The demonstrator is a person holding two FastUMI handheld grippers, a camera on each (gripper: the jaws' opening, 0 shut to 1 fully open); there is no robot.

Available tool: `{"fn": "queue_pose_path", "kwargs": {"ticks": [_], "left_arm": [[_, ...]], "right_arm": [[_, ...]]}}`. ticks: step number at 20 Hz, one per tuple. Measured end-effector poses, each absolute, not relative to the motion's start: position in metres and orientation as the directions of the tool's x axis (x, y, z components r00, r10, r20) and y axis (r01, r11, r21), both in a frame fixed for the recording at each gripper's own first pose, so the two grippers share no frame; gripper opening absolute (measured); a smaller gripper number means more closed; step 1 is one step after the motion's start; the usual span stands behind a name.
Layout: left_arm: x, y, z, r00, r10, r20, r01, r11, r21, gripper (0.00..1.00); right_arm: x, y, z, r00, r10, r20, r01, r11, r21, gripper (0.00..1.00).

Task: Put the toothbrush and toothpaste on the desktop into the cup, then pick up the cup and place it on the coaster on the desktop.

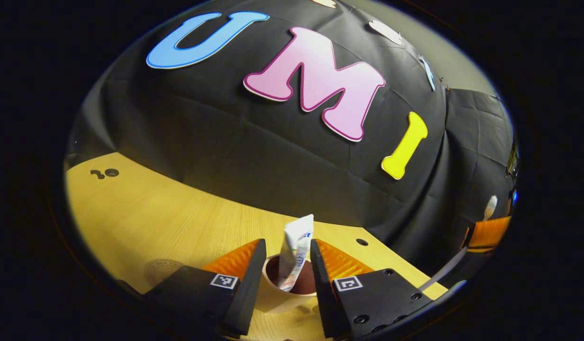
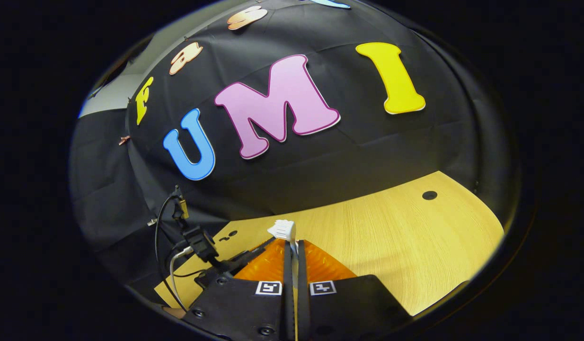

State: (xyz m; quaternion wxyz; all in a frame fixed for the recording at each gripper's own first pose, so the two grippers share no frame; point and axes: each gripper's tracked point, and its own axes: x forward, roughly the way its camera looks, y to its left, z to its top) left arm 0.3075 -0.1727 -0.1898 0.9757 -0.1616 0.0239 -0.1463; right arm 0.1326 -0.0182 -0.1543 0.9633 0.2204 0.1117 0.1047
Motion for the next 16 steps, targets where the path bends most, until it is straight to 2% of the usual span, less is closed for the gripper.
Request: {"fn": "queue_pose_path", "kwargs": {"ticks": [4,8,13,16], "left_arm": [[0.293,-0.158,-0.168,0.956,-0.291,0.045,0.289,0.902,-0.320,0.63],[0.263,-0.135,-0.171,0.959,-0.281,0.029,0.274,0.898,-0.343,0.63],[0.218,-0.105,-0.201,0.968,-0.248,-0.047,0.220,0.920,-0.324,0.63],[0.196,-0.100,-0.222,0.962,-0.254,-0.097,0.207,0.916,-0.344,0.63]], "right_arm": [[0.150,-0.013,-0.131,0.960,0.254,-0.116,-0.180,0.881,0.438,0.07],[0.176,-0.001,-0.117,0.962,0.265,-0.070,-0.211,0.879,0.428,0.07],[0.208,0.011,-0.125,0.963,0.263,-0.062,-0.216,0.885,0.412,0.07],[0.218,0.020,-0.146,0.957,0.271,-0.102,-0.209,0.890,0.406,0.06]]}}
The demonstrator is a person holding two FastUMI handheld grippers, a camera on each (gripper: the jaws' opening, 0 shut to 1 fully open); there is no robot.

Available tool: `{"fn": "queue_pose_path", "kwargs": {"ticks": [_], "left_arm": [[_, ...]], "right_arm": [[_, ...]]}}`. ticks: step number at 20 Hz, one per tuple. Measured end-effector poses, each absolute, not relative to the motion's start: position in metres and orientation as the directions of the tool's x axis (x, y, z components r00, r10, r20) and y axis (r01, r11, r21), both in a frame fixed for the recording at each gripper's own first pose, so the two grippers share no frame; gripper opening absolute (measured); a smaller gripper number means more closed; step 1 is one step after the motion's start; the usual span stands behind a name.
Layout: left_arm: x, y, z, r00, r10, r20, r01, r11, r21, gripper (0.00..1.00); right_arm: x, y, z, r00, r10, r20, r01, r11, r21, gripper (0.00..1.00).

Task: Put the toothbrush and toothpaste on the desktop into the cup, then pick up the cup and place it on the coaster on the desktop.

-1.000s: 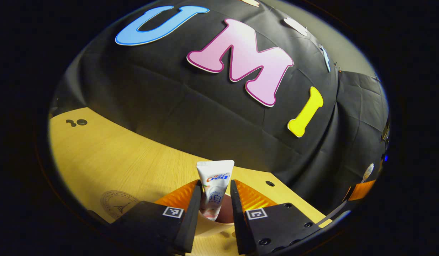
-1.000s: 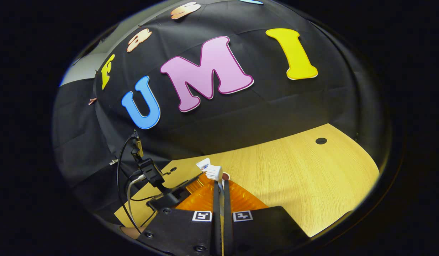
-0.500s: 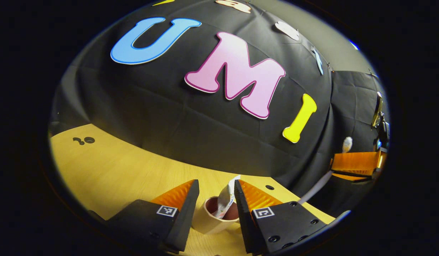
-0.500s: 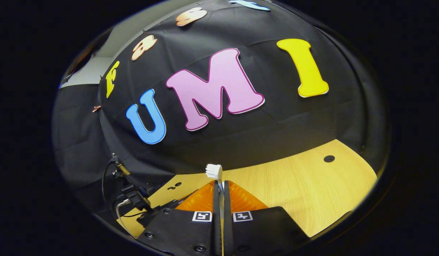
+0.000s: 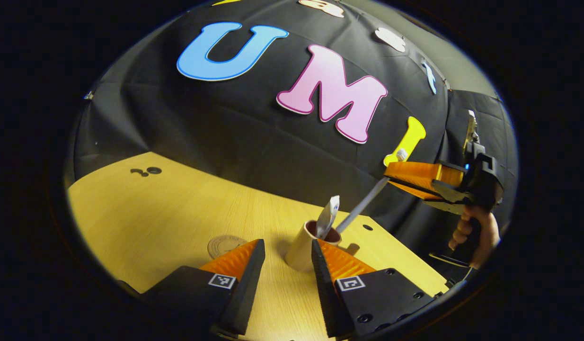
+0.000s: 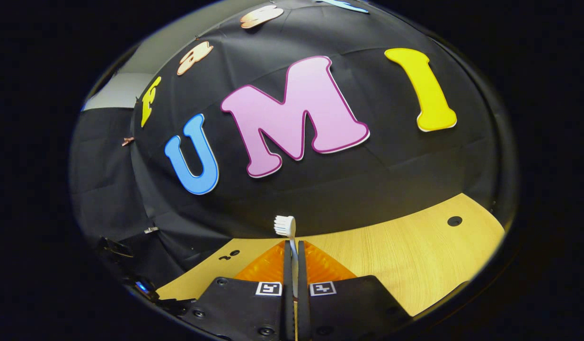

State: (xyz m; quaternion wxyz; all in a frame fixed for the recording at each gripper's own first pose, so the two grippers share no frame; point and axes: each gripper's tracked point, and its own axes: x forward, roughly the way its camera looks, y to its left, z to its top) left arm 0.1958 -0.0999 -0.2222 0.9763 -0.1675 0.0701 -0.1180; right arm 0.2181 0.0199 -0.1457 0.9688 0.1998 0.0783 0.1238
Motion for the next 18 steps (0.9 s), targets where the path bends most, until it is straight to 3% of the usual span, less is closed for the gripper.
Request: {"fn": "queue_pose_path", "kwargs": {"ticks": [9,10,11,16,18], "left_arm": [[0.171,-0.084,-0.250,0.957,-0.238,-0.166,0.167,0.919,-0.357,0.63],[0.172,-0.082,-0.250,0.958,-0.235,-0.164,0.164,0.919,-0.359,0.63],[0.172,-0.079,-0.250,0.958,-0.234,-0.166,0.160,0.916,-0.367,0.63],[0.173,-0.070,-0.255,0.960,-0.216,-0.178,0.139,0.920,-0.367,0.63],[0.170,-0.071,-0.260,0.960,-0.208,-0.189,0.126,0.920,-0.370,0.63]], "right_arm": [[0.225,0.032,-0.206,0.940,0.243,-0.239,-0.145,0.920,0.363,0.07],[0.225,0.031,-0.211,0.938,0.234,-0.256,-0.133,0.925,0.356,0.00],[0.221,0.032,-0.218,0.932,0.241,-0.272,-0.135,0.925,0.355,0.09],[0.212,0.034,-0.233,0.909,0.270,-0.318,-0.156,0.927,0.341,0.12],[0.205,0.036,-0.248,0.889,0.284,-0.359,-0.158,0.926,0.343,0.28]]}}
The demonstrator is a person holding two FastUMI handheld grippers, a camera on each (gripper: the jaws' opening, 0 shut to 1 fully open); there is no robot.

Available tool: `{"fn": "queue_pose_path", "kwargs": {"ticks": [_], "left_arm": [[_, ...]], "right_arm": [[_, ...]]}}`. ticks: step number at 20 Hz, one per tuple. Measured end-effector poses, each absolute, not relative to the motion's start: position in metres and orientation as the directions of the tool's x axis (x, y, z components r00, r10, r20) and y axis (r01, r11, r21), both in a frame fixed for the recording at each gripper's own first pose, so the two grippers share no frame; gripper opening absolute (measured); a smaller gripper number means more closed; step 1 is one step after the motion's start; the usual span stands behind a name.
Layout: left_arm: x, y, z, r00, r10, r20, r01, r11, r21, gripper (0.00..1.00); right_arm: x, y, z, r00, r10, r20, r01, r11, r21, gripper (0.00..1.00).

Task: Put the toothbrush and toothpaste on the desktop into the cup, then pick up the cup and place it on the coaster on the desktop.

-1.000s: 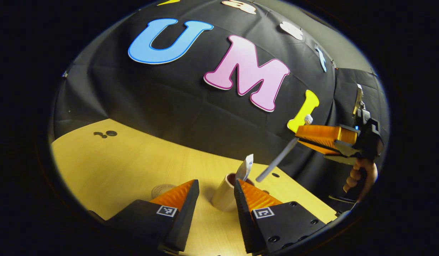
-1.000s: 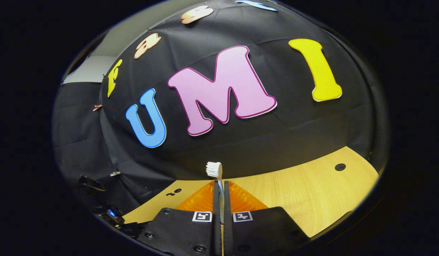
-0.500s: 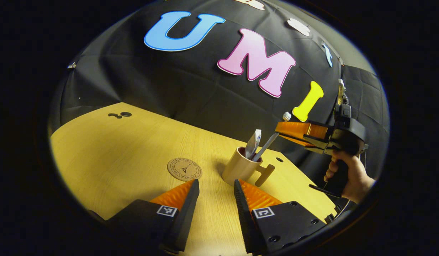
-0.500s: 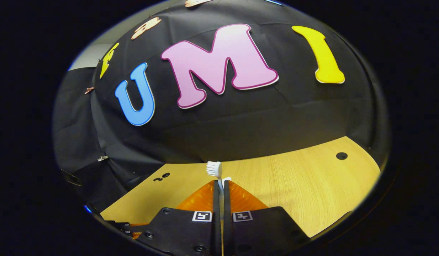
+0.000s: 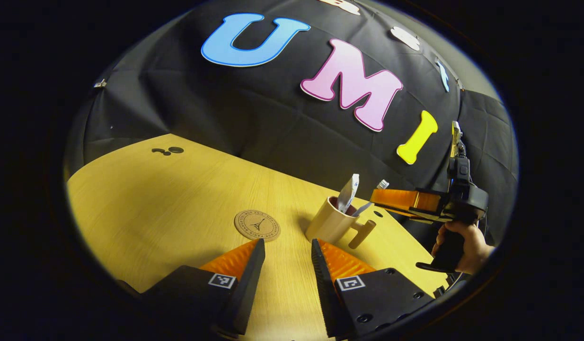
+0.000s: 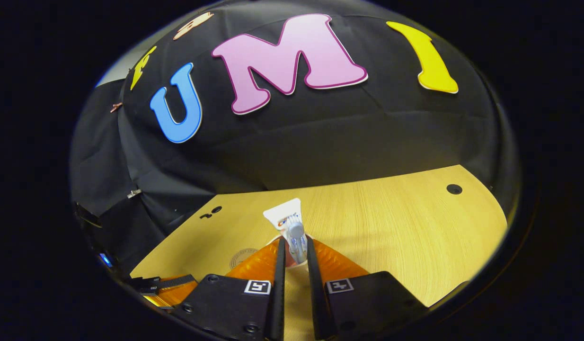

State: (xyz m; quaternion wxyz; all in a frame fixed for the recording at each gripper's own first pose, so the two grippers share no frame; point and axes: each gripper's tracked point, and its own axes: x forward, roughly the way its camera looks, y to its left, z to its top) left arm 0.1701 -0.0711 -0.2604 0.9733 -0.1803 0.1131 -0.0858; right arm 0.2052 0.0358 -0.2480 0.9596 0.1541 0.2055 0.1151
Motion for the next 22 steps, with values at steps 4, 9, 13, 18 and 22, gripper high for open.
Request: {"fn": "queue_pose_path", "kwargs": {"ticks": [4,9,13,18,22], "left_arm": [[0.171,-0.071,-0.264,0.959,-0.203,-0.196,0.118,0.919,-0.376,0.63],[0.169,-0.068,-0.270,0.958,-0.200,-0.207,0.111,0.920,-0.376,0.63],[0.166,-0.060,-0.275,0.957,-0.188,-0.218,0.094,0.920,-0.382,0.63],[0.161,-0.053,-0.279,0.956,-0.185,-0.227,0.081,0.912,-0.403,0.63],[0.159,-0.049,-0.285,0.954,-0.179,-0.238,0.075,0.918,-0.389,0.63]], "right_arm": [[0.192,0.029,-0.254,0.872,0.292,-0.394,-0.171,0.934,0.315,0.35],[0.177,0.014,-0.268,0.807,0.323,-0.495,-0.184,0.933,0.308,0.35],[0.174,0.006,-0.282,0.709,0.356,-0.608,-0.252,0.934,0.253,0.35],[0.176,0.013,-0.294,0.626,0.388,-0.677,-0.334,0.917,0.216,0.35],[0.181,0.018,-0.302,0.574,0.382,-0.725,-0.371,0.910,0.185,0.38]]}}
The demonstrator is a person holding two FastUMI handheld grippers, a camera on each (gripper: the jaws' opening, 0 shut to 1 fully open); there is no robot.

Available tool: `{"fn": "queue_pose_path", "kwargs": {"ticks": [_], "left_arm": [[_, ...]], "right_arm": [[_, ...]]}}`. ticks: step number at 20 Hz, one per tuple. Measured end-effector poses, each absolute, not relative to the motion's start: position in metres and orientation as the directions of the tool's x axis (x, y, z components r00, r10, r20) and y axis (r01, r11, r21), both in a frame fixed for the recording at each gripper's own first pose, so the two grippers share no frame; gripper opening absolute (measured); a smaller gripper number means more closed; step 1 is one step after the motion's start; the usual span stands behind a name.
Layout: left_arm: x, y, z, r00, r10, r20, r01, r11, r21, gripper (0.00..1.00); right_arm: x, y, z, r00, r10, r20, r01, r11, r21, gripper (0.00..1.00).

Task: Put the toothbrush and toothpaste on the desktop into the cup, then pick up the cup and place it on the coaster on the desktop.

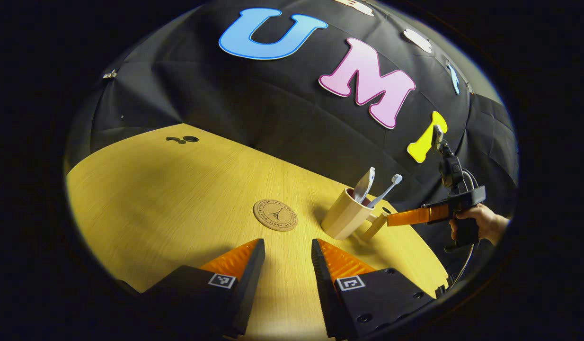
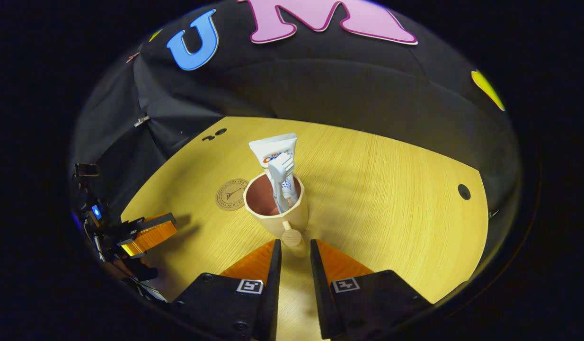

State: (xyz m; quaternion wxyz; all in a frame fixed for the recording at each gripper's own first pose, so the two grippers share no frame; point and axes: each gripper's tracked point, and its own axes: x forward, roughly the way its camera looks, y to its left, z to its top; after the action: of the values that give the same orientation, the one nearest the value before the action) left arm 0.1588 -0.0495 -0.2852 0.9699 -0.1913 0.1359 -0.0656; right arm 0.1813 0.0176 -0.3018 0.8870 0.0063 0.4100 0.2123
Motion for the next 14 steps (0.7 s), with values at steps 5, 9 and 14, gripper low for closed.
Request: {"fn": "queue_pose_path", "kwargs": {"ticks": [5,9,14], "left_arm": [[0.153,-0.045,-0.292,0.950,-0.173,-0.258,0.063,0.921,-0.384,0.63],[0.148,-0.038,-0.296,0.950,-0.164,-0.267,0.042,0.911,-0.410,0.63],[0.141,-0.032,-0.304,0.946,-0.157,-0.284,0.025,0.908,-0.418,0.63]], "right_arm": [[0.192,0.027,-0.328,0.480,0.344,-0.807,-0.422,0.897,0.132,0.40],[0.198,0.035,-0.349,0.410,0.318,-0.855,-0.444,0.888,0.117,0.40],[0.203,0.040,-0.370,0.328,0.272,-0.905,-0.487,0.869,0.085,0.40]]}}
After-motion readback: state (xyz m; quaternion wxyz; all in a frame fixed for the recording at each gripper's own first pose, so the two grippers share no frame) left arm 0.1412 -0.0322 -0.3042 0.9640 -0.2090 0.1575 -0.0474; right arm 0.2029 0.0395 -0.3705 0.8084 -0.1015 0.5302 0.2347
